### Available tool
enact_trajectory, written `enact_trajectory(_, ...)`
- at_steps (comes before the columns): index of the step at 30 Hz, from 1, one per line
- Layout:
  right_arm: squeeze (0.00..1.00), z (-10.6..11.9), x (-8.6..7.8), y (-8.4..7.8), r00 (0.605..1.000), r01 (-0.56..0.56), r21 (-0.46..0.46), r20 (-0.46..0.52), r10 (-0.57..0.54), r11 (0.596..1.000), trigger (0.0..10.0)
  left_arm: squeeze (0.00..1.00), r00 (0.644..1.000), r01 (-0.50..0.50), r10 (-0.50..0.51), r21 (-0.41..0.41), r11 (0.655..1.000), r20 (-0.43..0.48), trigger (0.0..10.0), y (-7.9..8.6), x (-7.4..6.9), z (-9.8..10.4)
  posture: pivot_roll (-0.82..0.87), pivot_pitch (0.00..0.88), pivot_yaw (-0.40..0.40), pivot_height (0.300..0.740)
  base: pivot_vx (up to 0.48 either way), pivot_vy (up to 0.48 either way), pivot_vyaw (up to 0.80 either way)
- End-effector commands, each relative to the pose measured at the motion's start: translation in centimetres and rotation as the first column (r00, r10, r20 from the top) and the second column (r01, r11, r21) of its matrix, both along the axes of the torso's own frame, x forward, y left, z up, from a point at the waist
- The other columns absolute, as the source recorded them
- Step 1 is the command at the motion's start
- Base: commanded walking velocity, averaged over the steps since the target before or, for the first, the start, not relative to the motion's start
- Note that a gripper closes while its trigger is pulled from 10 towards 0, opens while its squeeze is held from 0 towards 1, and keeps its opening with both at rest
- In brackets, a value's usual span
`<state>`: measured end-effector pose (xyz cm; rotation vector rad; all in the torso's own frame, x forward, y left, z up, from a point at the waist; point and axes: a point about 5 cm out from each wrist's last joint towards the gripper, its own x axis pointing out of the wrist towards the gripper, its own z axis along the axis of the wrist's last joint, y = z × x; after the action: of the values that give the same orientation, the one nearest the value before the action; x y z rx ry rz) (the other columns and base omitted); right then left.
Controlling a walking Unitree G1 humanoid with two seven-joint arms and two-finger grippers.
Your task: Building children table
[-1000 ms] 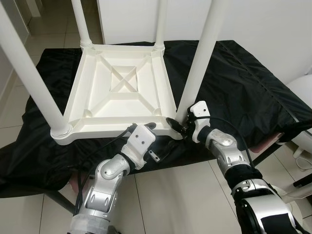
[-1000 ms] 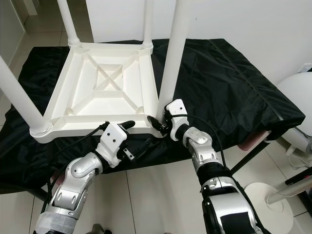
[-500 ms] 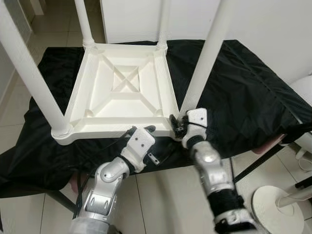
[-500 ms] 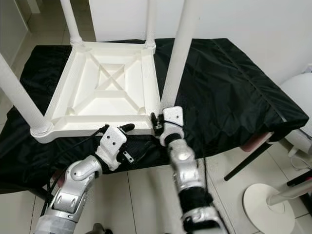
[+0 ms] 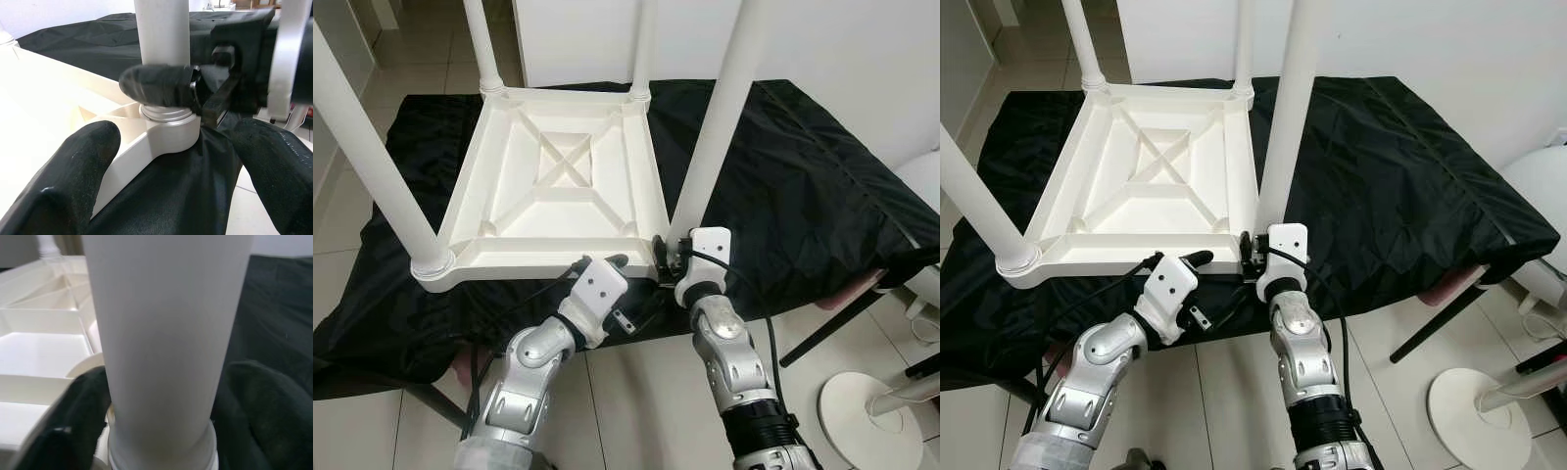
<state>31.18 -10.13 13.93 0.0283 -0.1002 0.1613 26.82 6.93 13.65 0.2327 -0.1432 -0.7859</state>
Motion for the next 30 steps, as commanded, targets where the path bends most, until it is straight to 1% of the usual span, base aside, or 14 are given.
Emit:
enact_trajectory(1, 1.00, 0.0, -0.2, -0.5, 1.000, -0.026, 0.009, -0.003, 0.026, 1.000, 10.0, 0.00, 0.995, -0.100, 0.100, -0.006, 0.995, 0.019, 10.0, 0.4, 0.1, -0.2, -0.03, 0.029, -0.046, 0.740, 0.000, 0.000, 0.00)
enact_trajectory(4, 1.00, 0.1, -0.4, -1.2, 0.998, -0.059, -0.006, 0.002, 0.059, 0.998, 10.0, 0.00, 0.995, -0.101, 0.101, -0.006, 0.995, 0.020, 10.0, 0.4, 0.1, -0.2, -0.03, 0.030, -0.046, 0.740, 0.000, 0.000, 0.00)
enact_trajectory(5, 1.00, -0.1, -0.5, -2.0, 0.993, -0.116, -0.027, -0.005, 0.116, 0.993, 10.0, 0.00, 0.995, -0.101, 0.101, -0.006, 0.995, 0.021, 10.0, 0.4, 0.1, -0.2, -0.04, 0.026, -0.046, 0.740, 0.000, 0.000, 0.00)
enact_trajectory(6, 0.00, -0.3, -0.6, -2.8, 0.985, -0.171, -0.078, -0.008, 0.171, 0.982, 10.0, 0.00, 0.995, -0.100, 0.100, -0.004, 0.995, 0.021, 10.0, 0.4, 0.1, -0.2, -0.04, 0.022, -0.045, 0.740, 0.000, 0.000, 0.00)
enact_trajectory(8, 0.00, -0.3, -0.6, -2.8, 0.985, -0.171, -0.078, -0.008, 0.171, 0.982, 10.0, 0.00, 0.995, -0.100, 0.100, -0.004, 0.995, 0.021, 10.0, 0.4, 0.1, -0.2, -0.04, 0.022, -0.045, 0.740, 0.000, 0.000, 0.00)
enact_trajectory(10, 0.00, -1.0, -0.6, -3.9, 0.958, -0.286, -0.143, -0.049, 0.282, 0.948, 10.0, 0.00, 0.995, -0.095, 0.095, 0.002, 0.995, 0.024, 10.0, 0.4, 0.2, -0.3, -0.05, 0.017, -0.043, 0.740, 0.000, 0.000, 0.00)
enact_trajectory(11, 0.00, -1.0, -0.6, -3.9, 0.958, -0.286, -0.143, -0.049, 0.282, 0.948, 10.0, 0.00, 0.995, -0.095, 0.095, 0.002, 0.995, 0.024, 10.0, 0.4, 0.2, -0.3, -0.05, 0.017, -0.043, 0.740, 0.000, 0.000, 0.00)
enact_trajectory(13, 0.00, -1.0, 0.0, -4.4, 0.922, -0.387, -0.184, -0.062, 0.382, 0.904, 10.0, 0.00, 0.996, -0.089, 0.089, 0.003, 0.996, 0.027, 10.0, 0.3, 0.4, -0.2, -0.05, 0.006, -0.035, 0.740, 0.000, 0.000, 0.00)
enact_trajectory(16, 0.00, -1.0, 0.3, -4.4, 0.905, -0.425, -0.198, -0.069, 0.420, 0.883, 10.0, 0.00, 0.996, -0.087, 0.087, 0.002, 0.996, 0.029, 10.0, 0.2, 0.5, -0.1, -0.05, 0.004, -0.033, 0.740, 0.000, 0.000, 0.00)
enact_trajectory(18, 0.00, -1.0, 1.6, -3.9, 0.884, -0.467, -0.232, -0.093, 0.459, 0.853, 10.0, 0.00, 0.996, -0.085, 0.085, 0.004, 0.996, 0.036, 10.0, 0.2, 0.7, 0.1, -0.04, 0.000, -0.035, 0.740, 0.000, 0.000, 0.00)
enact_trajectory(20, 0.00, -1.0, 1.6, -3.9, 0.884, -0.467, -0.232, -0.093, 0.459, 0.853, 10.0, 0.00, 0.996, -0.085, 0.085, 0.004, 0.996, 0.036, 10.0, 0.2, 0.7, 0.1, -0.04, 0.000, -0.035, 0.740, 0.000, 0.000, 0.00)
enact_trajectory(26, 0.00, -1.0, 3.2, -2.7, 0.840, -0.541, -0.278, -0.137, 0.525, 0.793, 10.0, 0.00, 0.994, -0.102, 0.102, 0.002, 0.995, 0.047, 10.0, 0.4, 0.8, 0.3, -0.02, 0.000, -0.045, 0.740, 0.000, 0.000, 0.00)
enact_trajectory(27, 0.00, -1.0, 3.3, -2.7, 0.834, -0.550, -0.275, -0.140, 0.533, 0.789, 8.1, 0.00, 0.994, -0.103, 0.103, 0.001, 0.995, 0.047, 10.0, 0.4, 0.8, 0.3, -0.02, 0.000, -0.045, 0.740, 0.000, 0.000, 0.00)
enact_trajectory(30, 0.00, -1.1, 3.4, -2.6, 0.821, -0.570, -0.272, -0.148, 0.551, 0.775, 8.1, 0.00, 0.993, -0.104, 0.104, 0.001, 0.995, 0.048, 10.0, 0.4, 0.8, 0.2, -0.02, 0.000, -0.049, 0.740, 0.000, 0.000, 0.00)
